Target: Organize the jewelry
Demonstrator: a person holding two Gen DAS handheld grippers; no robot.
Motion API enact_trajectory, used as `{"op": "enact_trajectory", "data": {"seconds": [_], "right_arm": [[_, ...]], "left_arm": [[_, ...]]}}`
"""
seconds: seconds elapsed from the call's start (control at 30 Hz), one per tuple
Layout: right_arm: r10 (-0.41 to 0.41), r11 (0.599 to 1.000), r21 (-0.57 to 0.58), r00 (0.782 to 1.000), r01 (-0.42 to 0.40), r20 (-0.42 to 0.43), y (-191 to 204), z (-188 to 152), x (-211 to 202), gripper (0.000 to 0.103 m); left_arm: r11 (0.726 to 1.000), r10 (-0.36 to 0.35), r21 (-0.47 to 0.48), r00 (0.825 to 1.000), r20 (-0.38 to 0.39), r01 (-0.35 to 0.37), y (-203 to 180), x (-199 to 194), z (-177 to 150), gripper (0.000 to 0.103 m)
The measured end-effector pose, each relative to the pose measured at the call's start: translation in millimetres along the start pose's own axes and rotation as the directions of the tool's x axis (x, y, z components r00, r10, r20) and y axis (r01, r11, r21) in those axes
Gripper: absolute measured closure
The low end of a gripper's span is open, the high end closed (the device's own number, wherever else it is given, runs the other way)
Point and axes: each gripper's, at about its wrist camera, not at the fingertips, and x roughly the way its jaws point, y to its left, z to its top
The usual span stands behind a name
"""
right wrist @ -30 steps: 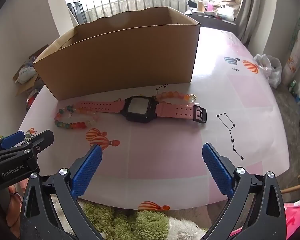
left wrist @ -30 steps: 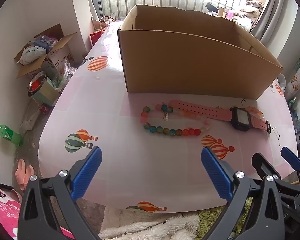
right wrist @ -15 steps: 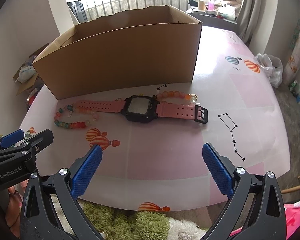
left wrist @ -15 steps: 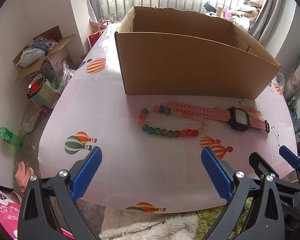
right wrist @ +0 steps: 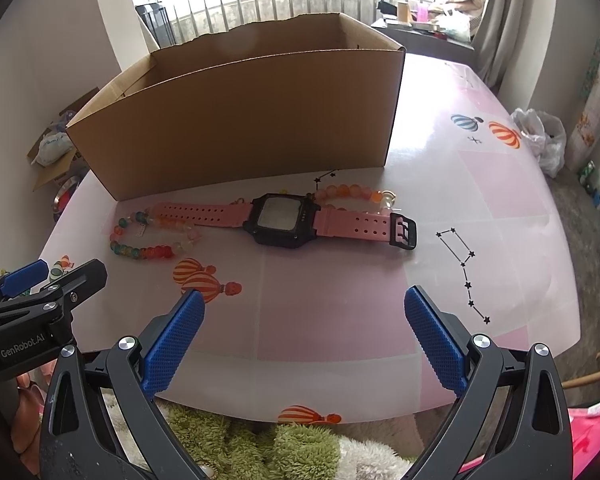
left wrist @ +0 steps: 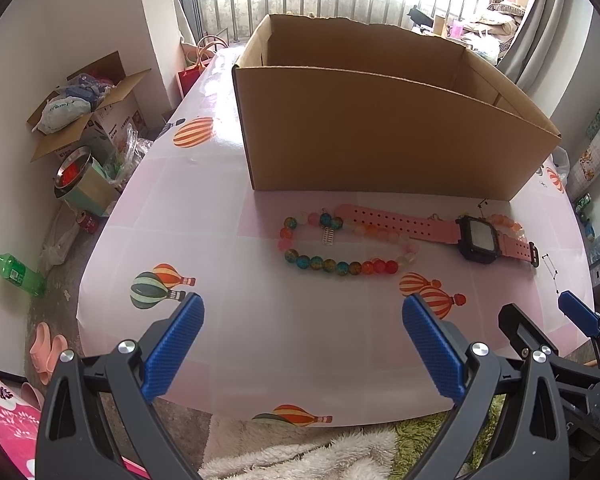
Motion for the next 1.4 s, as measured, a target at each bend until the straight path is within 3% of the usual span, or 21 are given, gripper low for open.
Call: {"op": "enact_trajectory", "data": {"seconds": [1.0,1.4], "right_arm": [[0.002,1.000,0.002,1.000,-0.002,-0.005,-1,0,1,0.008],[-0.025,1.000,0.006,1.000,0.025,-0.012,1,0,3,0.008]], "left_arm": [[1.000,0.004,-0.005,1.000,-0.008,-0.004,3,4,-3,0.006],[1.000,0.000,-0.002,0.998,-0.060,0.000,10,26,-3,0.006]]}}
